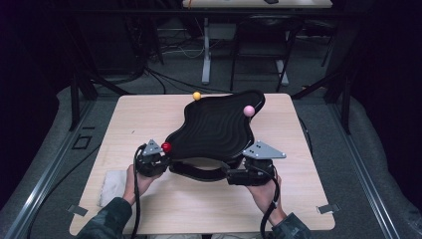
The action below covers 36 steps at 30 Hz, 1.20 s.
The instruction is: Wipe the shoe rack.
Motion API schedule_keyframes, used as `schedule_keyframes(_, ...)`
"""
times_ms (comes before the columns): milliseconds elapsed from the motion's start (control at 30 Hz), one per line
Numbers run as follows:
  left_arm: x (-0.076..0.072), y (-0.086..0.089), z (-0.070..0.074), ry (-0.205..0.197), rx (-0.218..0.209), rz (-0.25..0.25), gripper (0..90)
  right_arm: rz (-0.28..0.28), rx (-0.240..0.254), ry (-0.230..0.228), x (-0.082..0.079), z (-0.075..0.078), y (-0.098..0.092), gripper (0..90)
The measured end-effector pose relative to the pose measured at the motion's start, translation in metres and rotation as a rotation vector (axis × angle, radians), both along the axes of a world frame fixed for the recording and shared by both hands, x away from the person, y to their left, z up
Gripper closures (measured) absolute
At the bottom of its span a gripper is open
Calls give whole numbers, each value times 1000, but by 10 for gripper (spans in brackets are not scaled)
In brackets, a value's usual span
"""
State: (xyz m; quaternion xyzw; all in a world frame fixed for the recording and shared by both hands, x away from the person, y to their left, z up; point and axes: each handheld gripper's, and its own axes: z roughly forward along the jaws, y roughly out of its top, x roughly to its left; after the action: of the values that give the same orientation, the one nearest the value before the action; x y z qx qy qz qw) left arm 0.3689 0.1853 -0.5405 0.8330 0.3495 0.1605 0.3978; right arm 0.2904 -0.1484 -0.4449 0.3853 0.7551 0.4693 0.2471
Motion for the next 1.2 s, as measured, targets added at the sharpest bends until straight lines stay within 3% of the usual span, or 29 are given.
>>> schedule_keyframes(200,-6,-5,-1,-10,-6,-21,749,-31,4,-2,5,1,-10,70)
schedule_keyframes(633,-23,-37,-5,-36,-31,-81,748,-115,11,8,29,-4,-28,85)
schedule_keyframes(1000,-27,-85,-7,-39,-56,-147,745,-220,23,52,55,-12,-52,120)
schedule_keyframes(1200,-24,-89,-6,-23,-46,-154,684,-190,16,60,48,-12,-51,125)
